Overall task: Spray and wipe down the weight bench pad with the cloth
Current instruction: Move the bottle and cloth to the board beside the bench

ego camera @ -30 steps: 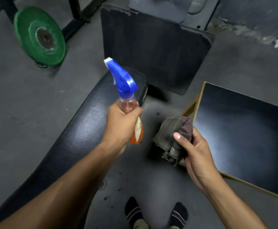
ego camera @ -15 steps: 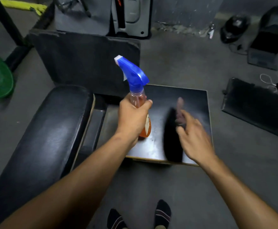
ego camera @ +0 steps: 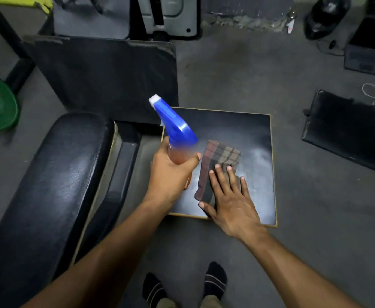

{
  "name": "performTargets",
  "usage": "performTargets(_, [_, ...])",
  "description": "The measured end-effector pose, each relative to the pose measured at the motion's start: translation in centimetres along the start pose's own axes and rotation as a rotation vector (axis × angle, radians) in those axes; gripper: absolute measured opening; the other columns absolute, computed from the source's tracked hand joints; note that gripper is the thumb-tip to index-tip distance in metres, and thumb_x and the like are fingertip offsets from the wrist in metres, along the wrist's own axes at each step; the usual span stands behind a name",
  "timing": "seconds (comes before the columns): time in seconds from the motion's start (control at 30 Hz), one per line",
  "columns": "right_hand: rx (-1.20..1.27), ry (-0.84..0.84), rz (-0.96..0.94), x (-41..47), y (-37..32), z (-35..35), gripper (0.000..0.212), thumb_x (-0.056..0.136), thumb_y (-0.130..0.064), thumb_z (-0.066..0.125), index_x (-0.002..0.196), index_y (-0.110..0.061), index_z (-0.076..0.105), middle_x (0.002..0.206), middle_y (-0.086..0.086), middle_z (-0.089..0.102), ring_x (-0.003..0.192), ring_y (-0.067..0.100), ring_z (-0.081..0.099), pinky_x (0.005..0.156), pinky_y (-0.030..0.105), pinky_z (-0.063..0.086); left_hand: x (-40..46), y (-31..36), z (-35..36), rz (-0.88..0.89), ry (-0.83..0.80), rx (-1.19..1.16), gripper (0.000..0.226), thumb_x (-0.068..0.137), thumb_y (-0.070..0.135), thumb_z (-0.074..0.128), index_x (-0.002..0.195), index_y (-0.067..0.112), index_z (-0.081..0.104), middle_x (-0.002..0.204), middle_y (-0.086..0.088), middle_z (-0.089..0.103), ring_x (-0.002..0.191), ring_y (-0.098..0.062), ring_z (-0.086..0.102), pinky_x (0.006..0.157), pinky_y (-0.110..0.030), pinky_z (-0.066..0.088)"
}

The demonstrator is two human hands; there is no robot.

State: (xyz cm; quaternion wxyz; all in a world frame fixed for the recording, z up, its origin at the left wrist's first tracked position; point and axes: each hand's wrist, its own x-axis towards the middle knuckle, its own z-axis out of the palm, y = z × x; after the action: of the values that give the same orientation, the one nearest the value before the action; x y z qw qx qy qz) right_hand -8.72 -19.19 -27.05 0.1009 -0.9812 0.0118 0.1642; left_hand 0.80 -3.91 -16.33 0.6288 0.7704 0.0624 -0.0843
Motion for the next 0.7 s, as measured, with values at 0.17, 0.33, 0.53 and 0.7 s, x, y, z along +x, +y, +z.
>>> performTargets(0.17, [-0.018,0.002,-0.029,0.1,0.3,0.4,0.089,0.096,-0.077,0.012,0.165,-0.023,-0.007,0.175,-0.001,-0.013,0.161,0.023,-0.019,0.130,0.052,-0.005,-0.5,-0.3,0.2,0.012,-0.054,0.021,0.034,0.071,0.029,0.083,0.098,0.032,0.063,0.084,0.028,0.066,0.086,-0.003,0.064,0.086,-0.028,0.054])
performTargets(0.33, [-0.023,0.036,-0.039,0.1,0.4,0.6,0.092,0.096,-0.077,0.012,0.167,-0.020,0.000,0.176,0.001,-0.008,0.162,0.027,-0.012,0.129,0.051,-0.004,-0.9,-0.7,0.3,0.046,-0.044,-0.008,0.045,0.074,0.019,0.086,0.097,0.048,0.060,0.094,0.029,0.068,0.093,0.001,0.065,0.089,-0.022,0.052])
performTargets(0.53, [-0.031,0.033,-0.047,0.1,0.4,0.5,0.094,0.094,-0.078,0.008,0.167,-0.020,-0.005,0.175,0.001,-0.014,0.161,0.026,-0.018,0.129,0.052,-0.006,-1.3,-2.2,-0.1,0.057,-0.064,-0.007,0.066,0.070,0.027,0.087,0.123,0.038,0.050,0.125,0.005,0.064,0.114,-0.013,0.063,0.101,-0.035,0.051])
performTargets(0.7, [-0.046,0.029,-0.036,-0.2,0.3,0.2,0.095,0.094,-0.078,0.010,0.168,-0.020,-0.001,0.176,0.002,-0.010,0.162,0.028,-0.014,0.130,0.054,0.000,-2.7,-4.1,-1.8,0.008,-0.079,0.109,0.093,0.063,0.040,0.087,0.143,0.036,0.038,0.149,0.012,0.047,0.138,-0.003,0.044,0.117,-0.039,0.038])
